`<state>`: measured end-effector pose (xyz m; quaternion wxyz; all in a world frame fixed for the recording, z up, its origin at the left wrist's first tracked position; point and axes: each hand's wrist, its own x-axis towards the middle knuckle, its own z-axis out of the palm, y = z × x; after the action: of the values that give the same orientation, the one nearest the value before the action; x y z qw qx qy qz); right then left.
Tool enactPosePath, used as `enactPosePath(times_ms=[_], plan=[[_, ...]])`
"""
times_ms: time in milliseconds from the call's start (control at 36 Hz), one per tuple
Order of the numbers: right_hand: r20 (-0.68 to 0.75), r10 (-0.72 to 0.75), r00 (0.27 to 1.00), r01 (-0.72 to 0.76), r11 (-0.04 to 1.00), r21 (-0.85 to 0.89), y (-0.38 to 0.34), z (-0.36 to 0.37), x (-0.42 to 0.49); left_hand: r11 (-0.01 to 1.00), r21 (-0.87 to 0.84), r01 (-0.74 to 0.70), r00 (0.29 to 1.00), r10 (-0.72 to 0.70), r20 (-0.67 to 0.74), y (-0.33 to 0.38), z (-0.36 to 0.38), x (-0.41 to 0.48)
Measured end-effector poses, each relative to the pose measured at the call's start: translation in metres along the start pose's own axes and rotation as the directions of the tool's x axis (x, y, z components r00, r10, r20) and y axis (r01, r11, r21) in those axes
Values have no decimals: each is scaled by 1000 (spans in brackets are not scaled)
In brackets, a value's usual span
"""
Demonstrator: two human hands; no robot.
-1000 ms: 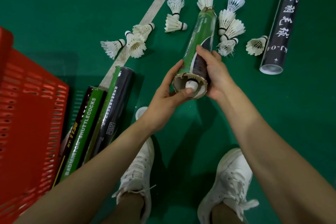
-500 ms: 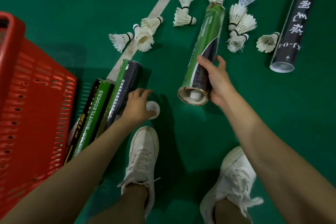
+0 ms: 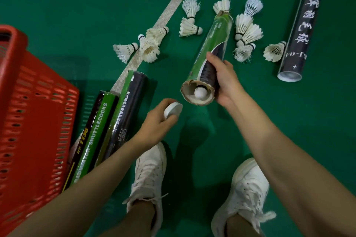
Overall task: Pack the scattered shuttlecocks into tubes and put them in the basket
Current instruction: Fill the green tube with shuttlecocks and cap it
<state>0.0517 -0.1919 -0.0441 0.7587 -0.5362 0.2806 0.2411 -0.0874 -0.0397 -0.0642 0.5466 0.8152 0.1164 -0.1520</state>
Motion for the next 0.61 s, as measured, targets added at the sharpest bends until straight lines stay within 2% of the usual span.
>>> enactPosePath(times_ms=[83, 194, 250, 389, 500, 611], plan=[[20, 26, 999, -26, 999, 34, -10, 5, -1, 988, 0, -157, 987, 157, -19, 19, -2, -10], [40, 23, 999, -26, 996, 87, -23, 8, -2, 937, -74, -341, 933, 328, -149, 43, -3, -15], [75, 10, 997, -17, 995, 99, -27, 9, -3, 905, -4, -424, 887, 415, -205, 53, -2, -10], [108, 15, 994, -25, 995, 92, -34, 12, -9, 897, 200, -395, 870, 435, -231, 72, -4, 16], [119, 32, 992, -47, 991, 123, -38, 8, -12, 908, 189, -373, 888, 408, -213, 79, -4, 25], [129, 34, 991, -52, 989, 136, -35, 8, -10, 937, 96, -336, 911, 349, -220, 80, -7, 30]])
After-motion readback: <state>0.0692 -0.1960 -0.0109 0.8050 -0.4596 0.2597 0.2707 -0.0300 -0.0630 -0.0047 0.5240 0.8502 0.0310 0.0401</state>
